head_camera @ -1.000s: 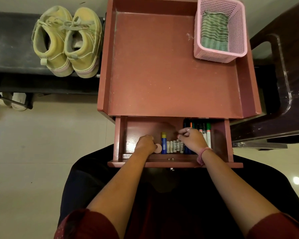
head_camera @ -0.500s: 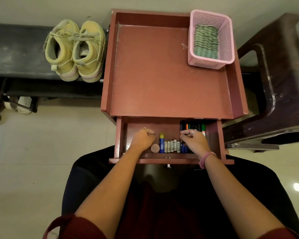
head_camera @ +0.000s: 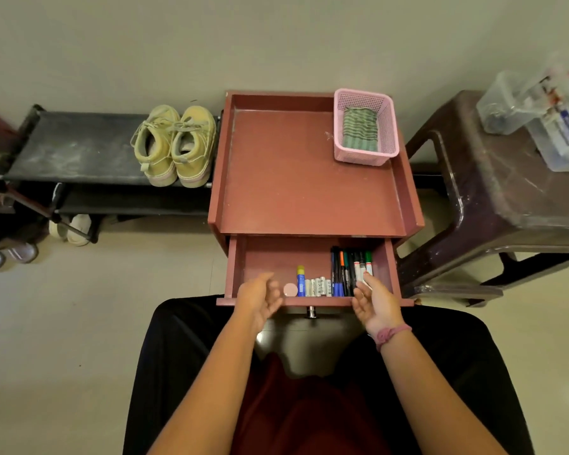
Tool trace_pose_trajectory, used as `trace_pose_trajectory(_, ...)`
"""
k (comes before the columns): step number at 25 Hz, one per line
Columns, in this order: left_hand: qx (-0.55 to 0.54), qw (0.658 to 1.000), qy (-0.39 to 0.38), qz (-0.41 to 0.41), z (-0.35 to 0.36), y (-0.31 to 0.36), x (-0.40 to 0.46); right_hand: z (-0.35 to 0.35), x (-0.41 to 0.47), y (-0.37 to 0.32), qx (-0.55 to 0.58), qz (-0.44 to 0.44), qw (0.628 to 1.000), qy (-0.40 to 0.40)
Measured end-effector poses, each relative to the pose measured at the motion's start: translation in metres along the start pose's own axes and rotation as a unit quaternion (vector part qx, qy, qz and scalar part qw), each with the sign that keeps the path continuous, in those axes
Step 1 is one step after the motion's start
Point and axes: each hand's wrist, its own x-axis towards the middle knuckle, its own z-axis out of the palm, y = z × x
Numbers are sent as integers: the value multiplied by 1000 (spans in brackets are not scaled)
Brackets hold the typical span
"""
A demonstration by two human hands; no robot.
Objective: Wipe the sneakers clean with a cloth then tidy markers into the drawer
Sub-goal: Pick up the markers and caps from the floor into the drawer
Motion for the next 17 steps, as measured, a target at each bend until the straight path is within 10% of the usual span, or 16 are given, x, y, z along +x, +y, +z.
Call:
trace_pose_trajectory(5,162,975,-70,-134,-10,-26,-13,-16,-12,20,60,46,994,83)
trace_pose_trajectory(17,-140,987,-40,-72,7,1,5,18,-3,-4,173,96,980,-4)
